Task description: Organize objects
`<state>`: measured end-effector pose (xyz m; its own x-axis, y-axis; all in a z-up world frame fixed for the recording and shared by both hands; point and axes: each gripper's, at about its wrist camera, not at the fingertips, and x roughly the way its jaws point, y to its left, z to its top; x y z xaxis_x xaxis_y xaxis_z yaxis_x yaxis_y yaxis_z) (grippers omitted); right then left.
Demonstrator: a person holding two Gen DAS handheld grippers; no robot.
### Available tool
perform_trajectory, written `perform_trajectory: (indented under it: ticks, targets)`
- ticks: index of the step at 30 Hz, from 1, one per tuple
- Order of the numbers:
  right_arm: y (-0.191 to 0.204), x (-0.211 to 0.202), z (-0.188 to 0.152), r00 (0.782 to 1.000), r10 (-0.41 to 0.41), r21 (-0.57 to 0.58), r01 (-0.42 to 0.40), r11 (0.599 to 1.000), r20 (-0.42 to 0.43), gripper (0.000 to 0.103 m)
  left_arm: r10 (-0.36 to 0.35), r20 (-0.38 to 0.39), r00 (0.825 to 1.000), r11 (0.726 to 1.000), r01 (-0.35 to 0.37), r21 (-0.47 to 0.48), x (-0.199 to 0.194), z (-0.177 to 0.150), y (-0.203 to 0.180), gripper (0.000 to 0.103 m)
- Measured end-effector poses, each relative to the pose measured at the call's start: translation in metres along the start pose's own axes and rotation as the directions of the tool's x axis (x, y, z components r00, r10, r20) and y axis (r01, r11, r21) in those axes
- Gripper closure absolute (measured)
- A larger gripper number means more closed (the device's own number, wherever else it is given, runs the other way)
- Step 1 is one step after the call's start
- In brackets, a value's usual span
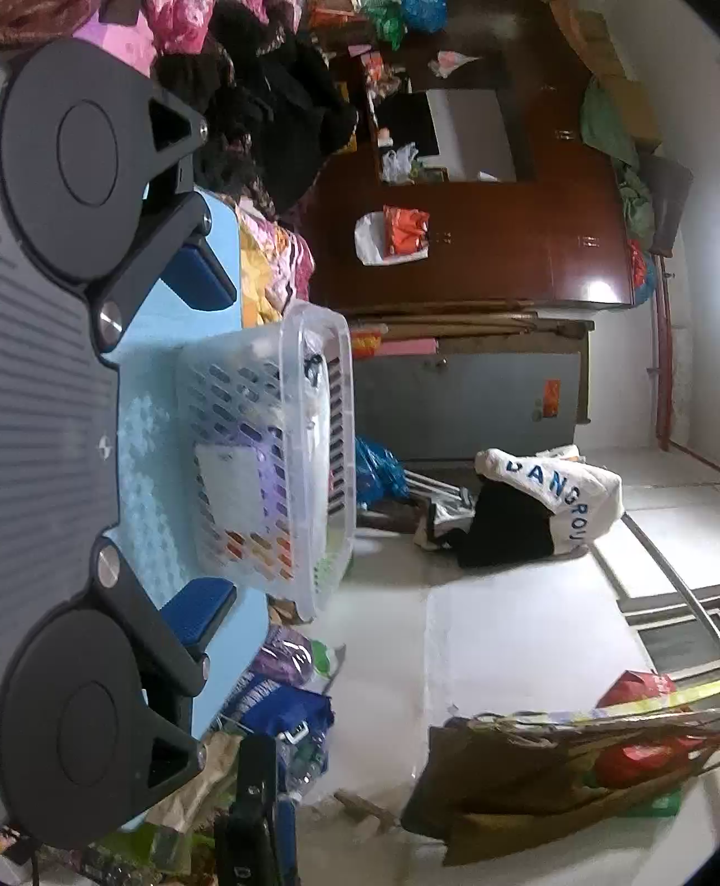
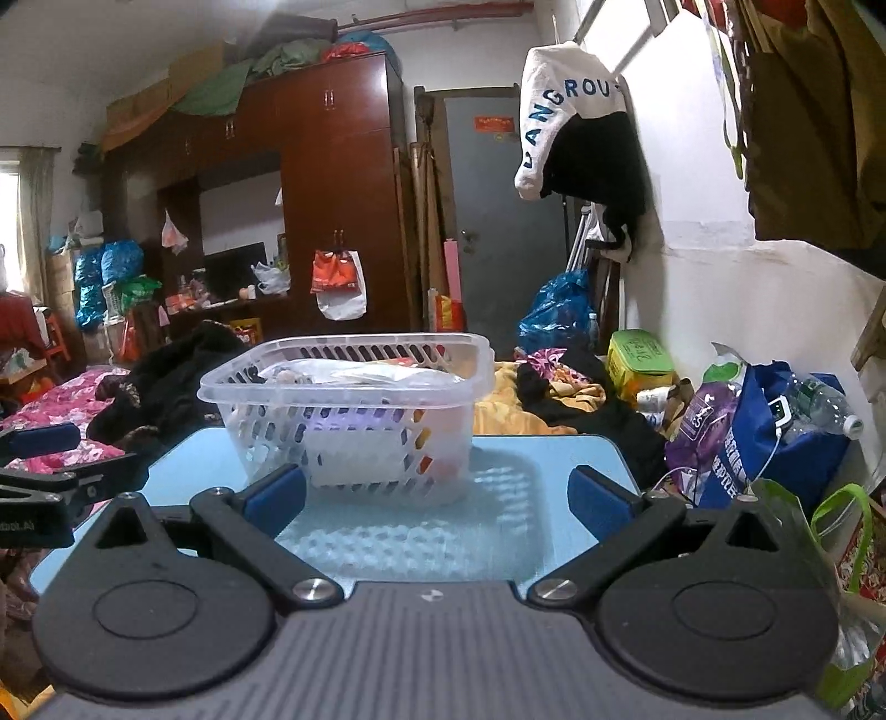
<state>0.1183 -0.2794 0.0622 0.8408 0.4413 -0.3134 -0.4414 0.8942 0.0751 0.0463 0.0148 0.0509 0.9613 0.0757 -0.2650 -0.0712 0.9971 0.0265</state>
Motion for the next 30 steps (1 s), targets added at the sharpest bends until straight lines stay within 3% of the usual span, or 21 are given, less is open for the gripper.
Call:
perform_trajectory:
  ticks: [30]
  targets:
    - [0.007, 0.004, -0.009, 1.000, 0.016, 0.000, -0.016, 1.000, -0.012, 0.000, 0.002, 0.005, 1.000, 1.000, -0.002, 0.012, -0.007, -0.003, -0.010, 0.000]
